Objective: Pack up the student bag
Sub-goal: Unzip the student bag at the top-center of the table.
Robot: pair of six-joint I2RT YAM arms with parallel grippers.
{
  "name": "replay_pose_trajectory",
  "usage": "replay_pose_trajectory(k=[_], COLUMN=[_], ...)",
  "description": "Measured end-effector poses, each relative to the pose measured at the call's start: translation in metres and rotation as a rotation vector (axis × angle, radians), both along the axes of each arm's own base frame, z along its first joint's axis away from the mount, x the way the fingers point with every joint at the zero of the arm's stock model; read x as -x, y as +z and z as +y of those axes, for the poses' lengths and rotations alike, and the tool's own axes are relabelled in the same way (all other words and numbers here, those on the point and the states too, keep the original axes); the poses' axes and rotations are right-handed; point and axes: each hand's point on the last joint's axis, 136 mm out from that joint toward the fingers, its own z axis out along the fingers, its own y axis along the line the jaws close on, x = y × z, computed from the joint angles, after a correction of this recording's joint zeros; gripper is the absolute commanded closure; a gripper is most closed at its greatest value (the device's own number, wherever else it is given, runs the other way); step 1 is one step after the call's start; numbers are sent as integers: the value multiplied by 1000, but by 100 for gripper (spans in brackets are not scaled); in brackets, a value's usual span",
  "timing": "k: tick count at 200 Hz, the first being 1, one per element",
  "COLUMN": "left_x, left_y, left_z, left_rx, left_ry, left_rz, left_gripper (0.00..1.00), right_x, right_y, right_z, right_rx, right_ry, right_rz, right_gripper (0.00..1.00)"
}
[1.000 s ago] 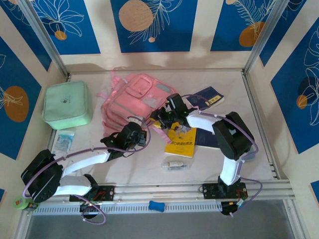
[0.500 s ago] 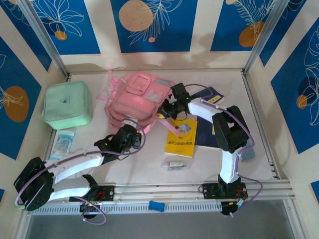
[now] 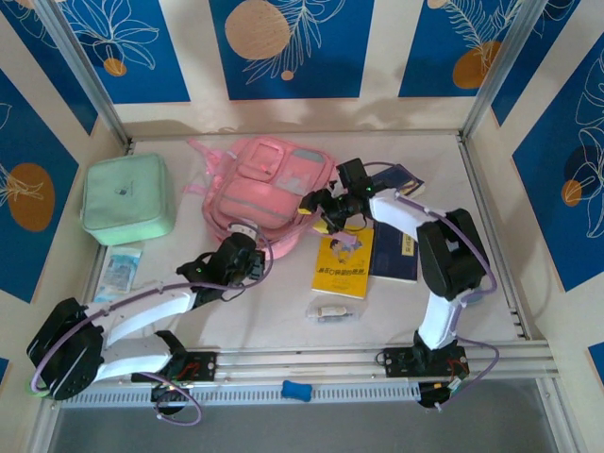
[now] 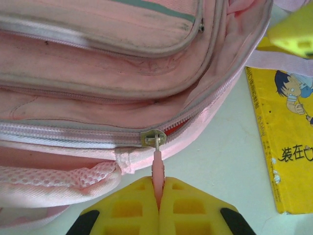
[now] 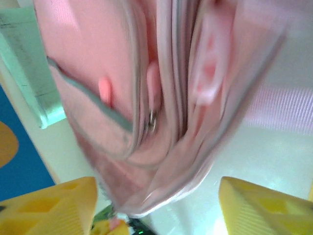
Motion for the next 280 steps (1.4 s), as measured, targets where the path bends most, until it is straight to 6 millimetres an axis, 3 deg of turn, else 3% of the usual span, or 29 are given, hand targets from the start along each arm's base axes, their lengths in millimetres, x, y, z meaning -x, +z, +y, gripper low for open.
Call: replay_pose_trajectory(k=[24,51,63,87,117,144,174,207,258,269,280], left_x=[-1,0,0,2,4,9,18,28,18,15,12], left_y=[-3,-3,-4,-4,-2,4,4,13,10,7,5], left_z=[-3,-5,-5,-5,4,9,0,-19,-11,-7,-3], left_rx=[-4,-1,1,3,-5,8,43,78,71,67,66], left_ry=[-8,-16,-18,-24,-6,2,-26,-70,-8,7,20], left_rz=[11,17,20,28,38,41,73,84,98,108,115], left_gripper=[100,100,100,100,100,100,100,100,100,100,100], right_x=[31,46,45,34,27,30,36,39,-11,-18,-22], right_y=[3,-5,-15,-36,-42,-34,-33,-28,-12,-8,-6], right_z=[32,63,70,81,95,99,91,63,-7,-15,-17], right_rx=[-42,-68,-50,1,58,107,149,160,112,115,113], right_ry=[17,8,-14,-55,-4,87,240,379,321,312,309], right_rz=[45,99,116,135,116,44,-44,-92,-111,-122,-133], right_gripper=[22,25,33,59,96,100,100,100,98,92,79])
